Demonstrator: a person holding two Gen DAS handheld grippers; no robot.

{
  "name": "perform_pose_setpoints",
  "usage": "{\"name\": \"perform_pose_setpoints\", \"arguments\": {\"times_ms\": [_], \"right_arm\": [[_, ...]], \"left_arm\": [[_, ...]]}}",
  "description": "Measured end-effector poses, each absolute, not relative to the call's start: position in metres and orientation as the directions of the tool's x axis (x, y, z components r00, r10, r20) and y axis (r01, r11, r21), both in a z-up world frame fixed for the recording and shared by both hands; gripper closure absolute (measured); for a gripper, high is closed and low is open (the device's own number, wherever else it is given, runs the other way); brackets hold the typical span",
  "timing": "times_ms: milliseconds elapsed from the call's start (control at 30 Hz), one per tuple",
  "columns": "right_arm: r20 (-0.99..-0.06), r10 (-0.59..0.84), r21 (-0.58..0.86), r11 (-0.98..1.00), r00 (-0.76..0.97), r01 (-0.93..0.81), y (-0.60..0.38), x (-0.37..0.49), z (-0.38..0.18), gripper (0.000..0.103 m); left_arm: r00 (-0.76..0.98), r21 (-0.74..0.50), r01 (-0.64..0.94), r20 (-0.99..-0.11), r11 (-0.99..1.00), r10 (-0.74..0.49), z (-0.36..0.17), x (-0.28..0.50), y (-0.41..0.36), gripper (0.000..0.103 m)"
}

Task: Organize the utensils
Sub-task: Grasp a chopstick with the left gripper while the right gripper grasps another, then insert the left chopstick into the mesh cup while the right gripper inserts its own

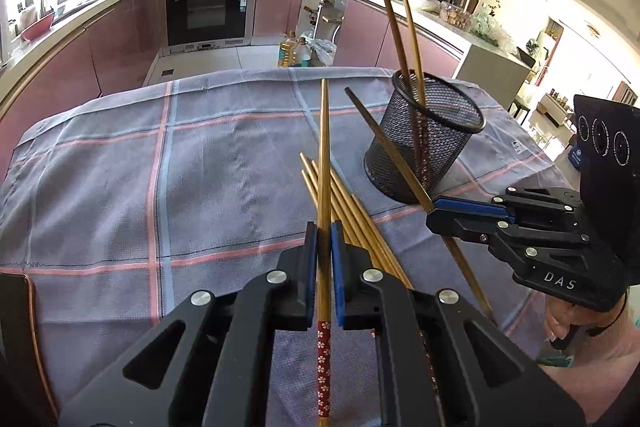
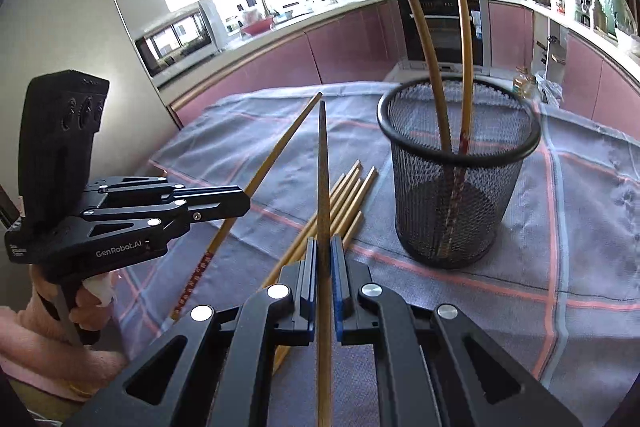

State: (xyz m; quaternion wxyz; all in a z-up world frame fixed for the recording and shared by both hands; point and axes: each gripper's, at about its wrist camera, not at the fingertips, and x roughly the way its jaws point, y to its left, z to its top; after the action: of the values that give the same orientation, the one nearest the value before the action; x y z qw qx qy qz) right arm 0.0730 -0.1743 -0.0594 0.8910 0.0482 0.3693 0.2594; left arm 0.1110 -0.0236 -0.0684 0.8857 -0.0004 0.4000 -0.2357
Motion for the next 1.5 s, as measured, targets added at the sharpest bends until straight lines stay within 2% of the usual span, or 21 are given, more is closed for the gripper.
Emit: {"name": "perform_pose_setpoints", "arguments": {"times_ms": [433,1033,1300,1500], "right_arm": [[-0.503,0.514,0.275,0.858,0.695,-0.435,-0.201,0.059,-0.014,0.097],[-0.34,0.474,0.205,0.881,0.812,-0.428,-0.243,0.07,0.056,0.097],[-0.313,0.429,0.177,0.903,0.847,-0.392,-0.255,0.085,0.068,0.097],[-0.352,0.405,0.173,0.914,0.844,-0.367,-0.252,0.1,0.053,0.097]], "left_arm": [[0.605,-0.26,0.508,-0.57,0.821,-0.555,-0.003,0.087,-0.019,0.095],[0.663,-0.248,0.579,-0.412,0.777,-0.625,0.08,0.106,-0.052,0.095],[0.654,-0.253,0.586,-0.413,0.77,-0.634,0.091,0.127,-0.076,0.095],[0.654,-0.214,0.574,-0.46,0.79,-0.6,0.076,0.137,-0.093,0.095]]}}
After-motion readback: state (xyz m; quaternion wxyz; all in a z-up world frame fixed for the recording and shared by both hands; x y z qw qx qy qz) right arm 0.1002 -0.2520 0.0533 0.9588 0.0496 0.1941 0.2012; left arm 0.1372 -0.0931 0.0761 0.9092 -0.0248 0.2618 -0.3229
